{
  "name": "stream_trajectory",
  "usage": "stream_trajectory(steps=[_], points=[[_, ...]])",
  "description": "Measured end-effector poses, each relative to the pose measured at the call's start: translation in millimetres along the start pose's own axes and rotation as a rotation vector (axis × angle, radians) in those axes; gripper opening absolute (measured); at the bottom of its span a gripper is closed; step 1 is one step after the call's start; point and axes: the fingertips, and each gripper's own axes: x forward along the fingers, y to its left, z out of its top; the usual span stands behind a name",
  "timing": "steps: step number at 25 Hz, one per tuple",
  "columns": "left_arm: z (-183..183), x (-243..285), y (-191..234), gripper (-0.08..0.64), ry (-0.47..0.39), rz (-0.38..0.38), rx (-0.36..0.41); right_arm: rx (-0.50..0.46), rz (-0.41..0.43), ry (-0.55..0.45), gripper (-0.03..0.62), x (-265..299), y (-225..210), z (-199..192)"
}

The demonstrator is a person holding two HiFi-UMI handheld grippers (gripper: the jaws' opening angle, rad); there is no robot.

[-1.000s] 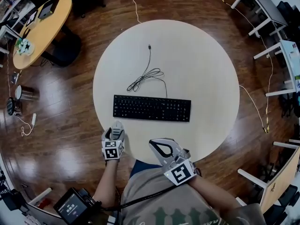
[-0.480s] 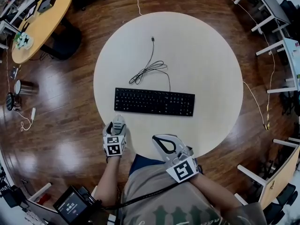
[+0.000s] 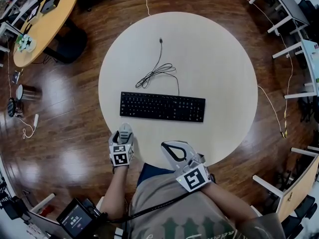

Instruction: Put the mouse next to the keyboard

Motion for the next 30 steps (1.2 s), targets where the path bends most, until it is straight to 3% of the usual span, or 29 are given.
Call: stream_trajectory(steps=[7, 17, 23, 30], points=[[-8.5, 1.5, 9.2, 0.314, 0.026, 0.006, -0.004, 0.012, 0.01, 0.011, 0.005, 13.7, -1.2, -0.8], [-26.8, -18.1, -53.7, 0.314, 0.04, 0.006, -0.017, 0.046, 0.026, -0.02, 0.005, -43.0, -4.7, -19.1], [-36.0, -15.2, -58.9, 0.314, 0.06, 0.002, -0.017, 0.042, 0.043, -0.023, 0.005, -35.0, -5.9, -18.5], [-53.1, -27.3, -96.0, 0.314, 0.072, 0.008, -0.022, 0.032, 0.078, -0.043, 0.005, -63.8, -5.8, -24.1]])
